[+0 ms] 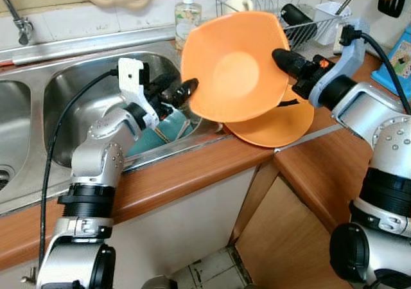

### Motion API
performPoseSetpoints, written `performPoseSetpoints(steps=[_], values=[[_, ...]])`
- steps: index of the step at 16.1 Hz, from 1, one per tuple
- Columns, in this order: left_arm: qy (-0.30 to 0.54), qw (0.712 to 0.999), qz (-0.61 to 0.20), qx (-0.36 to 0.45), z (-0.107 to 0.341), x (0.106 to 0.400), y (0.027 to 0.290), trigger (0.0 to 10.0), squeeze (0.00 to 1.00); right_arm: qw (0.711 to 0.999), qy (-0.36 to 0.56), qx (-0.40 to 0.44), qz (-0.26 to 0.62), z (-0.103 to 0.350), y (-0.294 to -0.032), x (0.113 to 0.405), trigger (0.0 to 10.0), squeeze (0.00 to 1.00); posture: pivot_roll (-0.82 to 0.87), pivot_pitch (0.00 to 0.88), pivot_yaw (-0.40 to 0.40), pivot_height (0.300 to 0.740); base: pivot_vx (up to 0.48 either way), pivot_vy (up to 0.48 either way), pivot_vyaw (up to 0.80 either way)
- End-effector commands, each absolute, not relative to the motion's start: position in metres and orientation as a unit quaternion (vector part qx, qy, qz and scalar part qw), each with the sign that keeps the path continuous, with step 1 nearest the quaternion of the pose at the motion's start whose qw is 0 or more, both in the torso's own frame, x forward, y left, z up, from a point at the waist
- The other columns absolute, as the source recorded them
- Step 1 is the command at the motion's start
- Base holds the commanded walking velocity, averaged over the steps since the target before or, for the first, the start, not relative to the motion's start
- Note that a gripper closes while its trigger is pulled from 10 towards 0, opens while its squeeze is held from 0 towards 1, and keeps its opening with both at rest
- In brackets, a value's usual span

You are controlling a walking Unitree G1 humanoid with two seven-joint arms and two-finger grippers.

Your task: Kitchen organization

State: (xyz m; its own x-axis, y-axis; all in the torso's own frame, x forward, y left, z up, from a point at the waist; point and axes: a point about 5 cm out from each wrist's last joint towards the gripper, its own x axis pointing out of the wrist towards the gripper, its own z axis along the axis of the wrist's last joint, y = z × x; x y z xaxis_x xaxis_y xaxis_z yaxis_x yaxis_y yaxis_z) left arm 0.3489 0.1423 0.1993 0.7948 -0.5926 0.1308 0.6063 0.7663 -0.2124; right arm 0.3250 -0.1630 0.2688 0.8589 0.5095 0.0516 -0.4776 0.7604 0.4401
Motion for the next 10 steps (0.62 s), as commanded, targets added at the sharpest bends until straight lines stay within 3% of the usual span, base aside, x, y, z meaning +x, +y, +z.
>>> performPoseSetpoints(steps=[1,2,3,4,10], values=[[-0.012,0.933,-0.33,-0.146,0.194,0.349,0.141,9.4,0.0,0.923,-0.011,0.236,0.305,0.287,-0.16,0.318,0.0,0.0,-0.16,0.0,0.023,0.74,0.0,0.0,0.0],[-0.016,0.923,-0.344,-0.171,0.195,0.346,0.138,3.8,0.0,0.922,-0.011,0.236,0.306,0.287,-0.159,0.317,0.0,0.0,-0.16,0.0,0.024,0.74,0.0,0.0,0.0],[-0.019,0.916,-0.354,-0.188,0.196,0.345,0.136,3.8,0.0,0.922,-0.01,0.236,0.306,0.287,-0.159,0.317,0.0,0.0,-0.16,0.0,0.024,0.74,0.0,0.0,0.0],[-0.024,0.902,-0.369,-0.225,0.196,0.343,0.135,0.0,0.0,0.922,-0.009,0.237,0.306,0.286,-0.158,0.317,0.0,0.0,-0.16,0.0,0.026,0.74,0.0,0.0,0.0],[-0.035,0.873,-0.396,-0.282,0.2,0.338,0.137,0.0,0.0,0.918,-0.009,0.246,0.312,0.286,-0.156,0.317,0.0,0.0,-0.16,0.0,0.022,0.74,0.0,0.0,0.0]])
